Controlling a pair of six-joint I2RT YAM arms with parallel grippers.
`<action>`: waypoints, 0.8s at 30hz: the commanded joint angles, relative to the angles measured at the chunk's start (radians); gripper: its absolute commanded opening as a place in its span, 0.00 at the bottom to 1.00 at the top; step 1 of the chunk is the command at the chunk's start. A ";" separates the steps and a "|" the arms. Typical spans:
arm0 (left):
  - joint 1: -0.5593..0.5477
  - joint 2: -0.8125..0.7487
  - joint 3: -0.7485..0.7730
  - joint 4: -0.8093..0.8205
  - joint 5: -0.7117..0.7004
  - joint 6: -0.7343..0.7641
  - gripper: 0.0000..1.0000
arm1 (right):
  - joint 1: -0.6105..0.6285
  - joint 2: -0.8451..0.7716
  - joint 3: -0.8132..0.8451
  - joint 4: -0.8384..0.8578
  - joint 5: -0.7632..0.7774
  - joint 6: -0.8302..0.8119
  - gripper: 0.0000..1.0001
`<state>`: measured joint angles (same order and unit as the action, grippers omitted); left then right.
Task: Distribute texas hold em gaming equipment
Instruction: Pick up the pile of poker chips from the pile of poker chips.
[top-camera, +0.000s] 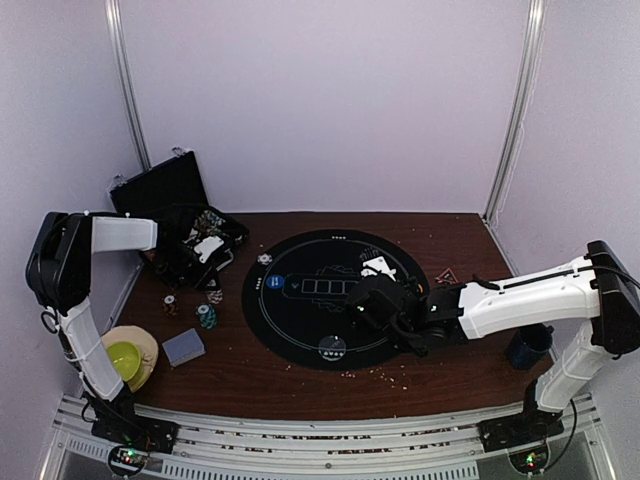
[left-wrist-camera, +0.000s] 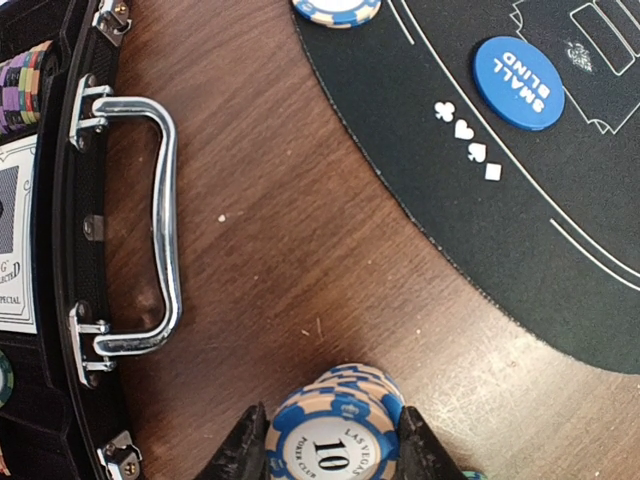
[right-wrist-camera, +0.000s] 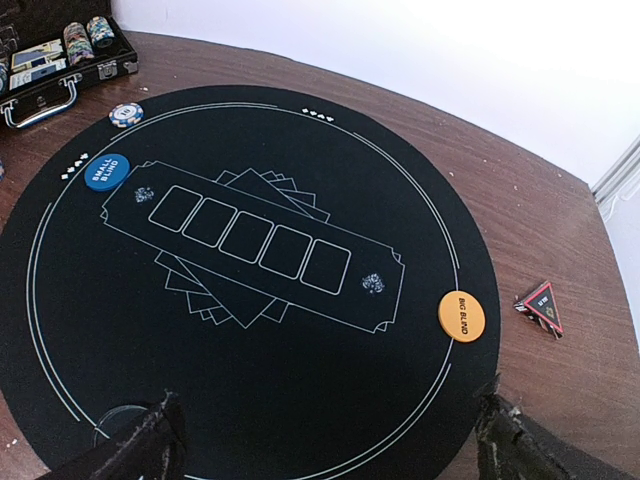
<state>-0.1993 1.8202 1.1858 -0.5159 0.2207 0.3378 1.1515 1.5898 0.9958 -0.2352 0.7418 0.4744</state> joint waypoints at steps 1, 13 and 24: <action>0.007 -0.004 0.000 0.004 0.033 0.013 0.28 | 0.006 -0.011 0.009 -0.005 0.037 -0.003 1.00; 0.008 -0.036 -0.004 -0.012 0.047 0.024 0.28 | 0.006 -0.015 0.009 -0.008 0.041 -0.002 1.00; 0.004 -0.116 0.018 -0.029 0.042 0.035 0.28 | 0.007 -0.034 -0.002 -0.005 0.053 0.004 1.00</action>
<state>-0.1970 1.7699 1.1854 -0.5396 0.2470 0.3504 1.1545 1.5894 0.9958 -0.2356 0.7578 0.4747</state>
